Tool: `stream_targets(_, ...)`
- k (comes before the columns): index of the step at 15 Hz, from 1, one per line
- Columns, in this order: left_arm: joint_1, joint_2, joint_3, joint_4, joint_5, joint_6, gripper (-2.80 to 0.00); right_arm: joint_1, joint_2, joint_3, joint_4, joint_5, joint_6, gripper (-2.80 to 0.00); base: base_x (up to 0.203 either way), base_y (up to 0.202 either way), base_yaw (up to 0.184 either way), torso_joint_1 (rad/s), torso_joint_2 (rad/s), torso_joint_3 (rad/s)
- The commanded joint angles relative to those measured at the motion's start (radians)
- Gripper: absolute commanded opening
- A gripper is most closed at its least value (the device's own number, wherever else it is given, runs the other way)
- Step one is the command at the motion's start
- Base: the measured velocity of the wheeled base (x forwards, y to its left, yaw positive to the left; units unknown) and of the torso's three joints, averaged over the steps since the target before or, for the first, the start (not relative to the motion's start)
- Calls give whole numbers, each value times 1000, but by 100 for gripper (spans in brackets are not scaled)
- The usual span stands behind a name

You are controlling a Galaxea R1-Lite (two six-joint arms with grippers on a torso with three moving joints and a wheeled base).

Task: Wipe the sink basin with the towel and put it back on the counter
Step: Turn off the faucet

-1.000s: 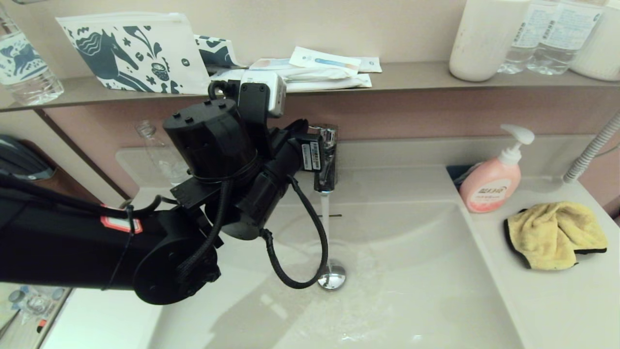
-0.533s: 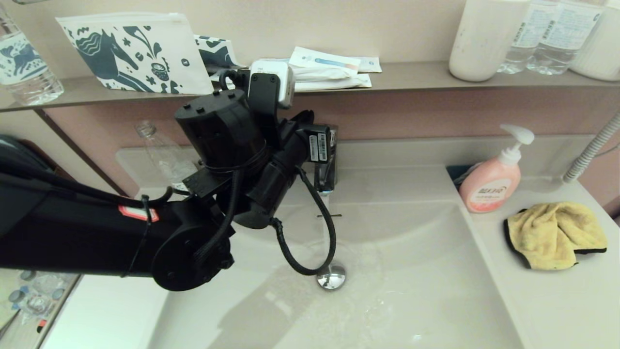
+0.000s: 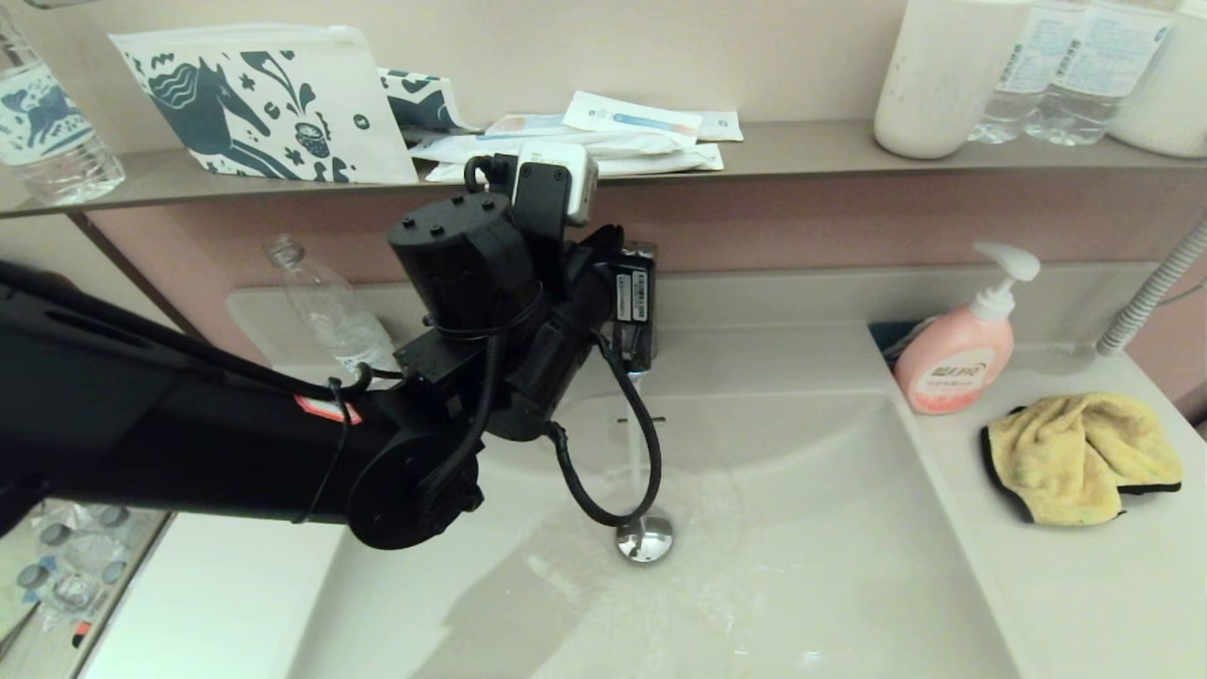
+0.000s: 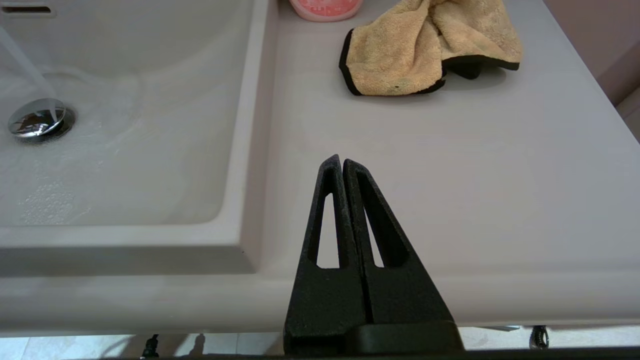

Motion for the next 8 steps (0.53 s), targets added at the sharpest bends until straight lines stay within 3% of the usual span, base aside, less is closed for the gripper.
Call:
stream_targets(1,21,6,1,5,-7,1,-280,0,1,0,0,0,0,-280,0,0,0,0,0,0)
stream_targets(8,20,-18,82,7,-8,-5,-280,0,0,0,0,0,0,-280,0,0,0,0,0,0)
